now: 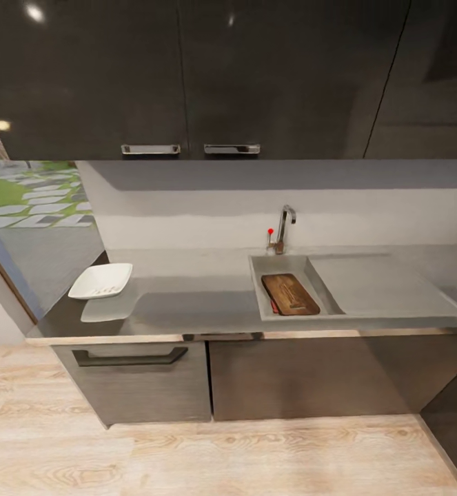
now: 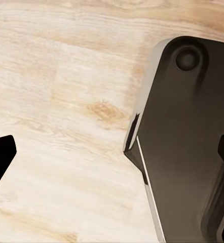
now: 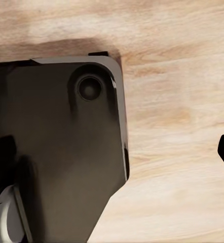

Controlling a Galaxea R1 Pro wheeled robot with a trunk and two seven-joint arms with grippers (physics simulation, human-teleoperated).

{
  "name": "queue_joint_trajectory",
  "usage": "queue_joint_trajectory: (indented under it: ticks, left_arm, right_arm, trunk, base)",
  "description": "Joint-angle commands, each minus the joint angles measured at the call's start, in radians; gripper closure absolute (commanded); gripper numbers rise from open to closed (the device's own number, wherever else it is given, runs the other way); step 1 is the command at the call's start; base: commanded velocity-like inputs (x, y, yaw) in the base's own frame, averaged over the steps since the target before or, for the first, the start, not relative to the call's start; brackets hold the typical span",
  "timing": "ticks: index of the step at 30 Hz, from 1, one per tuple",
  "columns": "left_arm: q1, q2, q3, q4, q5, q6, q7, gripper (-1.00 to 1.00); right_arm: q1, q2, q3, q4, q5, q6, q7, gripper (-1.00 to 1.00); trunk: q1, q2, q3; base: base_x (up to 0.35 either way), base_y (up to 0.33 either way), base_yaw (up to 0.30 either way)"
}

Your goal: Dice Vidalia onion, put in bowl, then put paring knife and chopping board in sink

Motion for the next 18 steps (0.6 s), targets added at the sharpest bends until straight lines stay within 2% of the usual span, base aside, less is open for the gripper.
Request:
queue_joint_trajectory:
  ticks: [1, 11, 18]
  left_arm:
    - [0.001, 0.000, -0.002, -0.002, 0.001, -0.001, 0.003, -1.00]
    - [0.001, 0.001, -0.003, -0.001, 0.001, -0.002, -0.001, -1.00]
    - [0.001, 0.002, -0.003, -0.001, 0.001, -0.003, -0.004, -1.00]
  right_arm:
    - [-0.001, 0.000, 0.007, 0.001, -0.011, -0.004, 0.005, -1.00]
    - [-0.001, 0.002, 0.007, 0.001, -0.011, -0.004, 0.004, -1.00]
    - [-0.001, 0.003, 0.007, 0.001, -0.011, -0.003, 0.003, -1.00]
  trunk:
    - [0.001, -0.002, 0.000]
    - [0.001, -0.002, 0.016]
    - [0.001, -0.002, 0.027]
  base:
    - [0.000, 0.000, -0.096]
    - [0.000, 0.000, -0.092]
    - [0.000, 0.000, -0.019]
